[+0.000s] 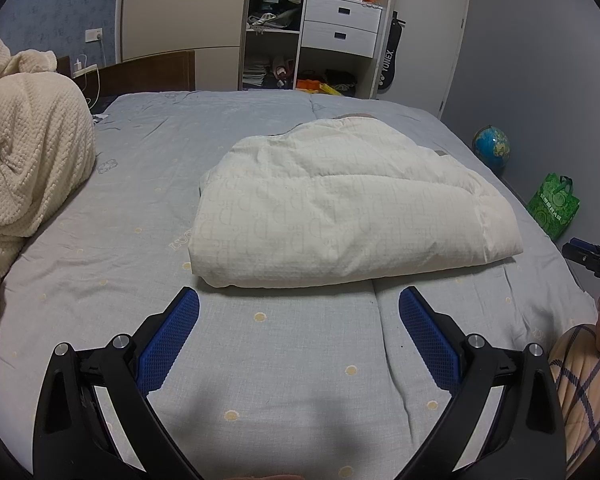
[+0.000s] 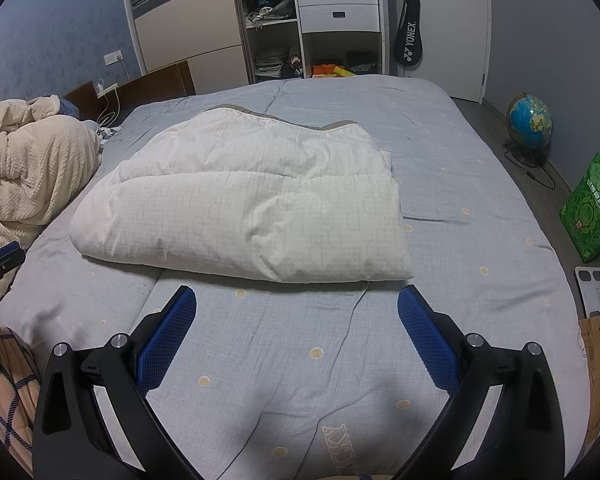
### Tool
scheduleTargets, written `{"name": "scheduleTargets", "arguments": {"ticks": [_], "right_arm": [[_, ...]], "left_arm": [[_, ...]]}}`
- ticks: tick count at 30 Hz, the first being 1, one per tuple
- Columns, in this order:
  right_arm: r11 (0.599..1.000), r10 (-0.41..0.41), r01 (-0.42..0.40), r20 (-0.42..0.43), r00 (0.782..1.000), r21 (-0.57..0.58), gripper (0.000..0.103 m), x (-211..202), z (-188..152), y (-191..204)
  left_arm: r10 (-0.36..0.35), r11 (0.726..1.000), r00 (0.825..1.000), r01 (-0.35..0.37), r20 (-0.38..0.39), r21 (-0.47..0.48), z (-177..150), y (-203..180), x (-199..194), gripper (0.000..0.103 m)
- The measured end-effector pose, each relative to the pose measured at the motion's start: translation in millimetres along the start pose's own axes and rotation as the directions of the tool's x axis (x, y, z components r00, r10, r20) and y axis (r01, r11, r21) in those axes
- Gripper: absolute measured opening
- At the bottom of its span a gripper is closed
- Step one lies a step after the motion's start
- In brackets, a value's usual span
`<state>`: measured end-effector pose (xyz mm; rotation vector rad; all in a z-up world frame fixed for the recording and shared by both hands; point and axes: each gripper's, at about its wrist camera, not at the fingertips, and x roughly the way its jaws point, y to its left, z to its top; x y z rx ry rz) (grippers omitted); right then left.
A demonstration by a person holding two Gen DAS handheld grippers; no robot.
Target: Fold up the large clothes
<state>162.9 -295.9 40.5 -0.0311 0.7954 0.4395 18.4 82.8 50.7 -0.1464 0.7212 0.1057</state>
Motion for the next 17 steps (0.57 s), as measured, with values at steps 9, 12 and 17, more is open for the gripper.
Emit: {"name": "scheduleTargets", "arguments": {"ticks": [9, 12, 17], "right_arm": [[1.0, 0.0, 0.0, -0.001, 1.0, 0.001, 0.096, 0.4, -0.1, 0.1], [1.0, 0.0, 0.0, 0.0, 1.0, 0.0, 0.096, 0.3, -0.1, 0.1], [1.0, 0.001, -0.001, 0.0, 1.0, 0.001, 0.096, 0.3, 0.1, -0.1]], "left_arm": [[-0.003, 1.0, 1.0, 0.003, 0.003, -0.007, 1.1, -0.1, -0.4, 0.096], [0.0, 1.0, 1.0, 0.0, 0.0, -0.006, 1.2, -1.5, 0.3, 0.096], [-0.004, 1.0, 1.0, 0.004, 0.004, -0.008, 0.9, -1.4, -0.4, 0.096]]}}
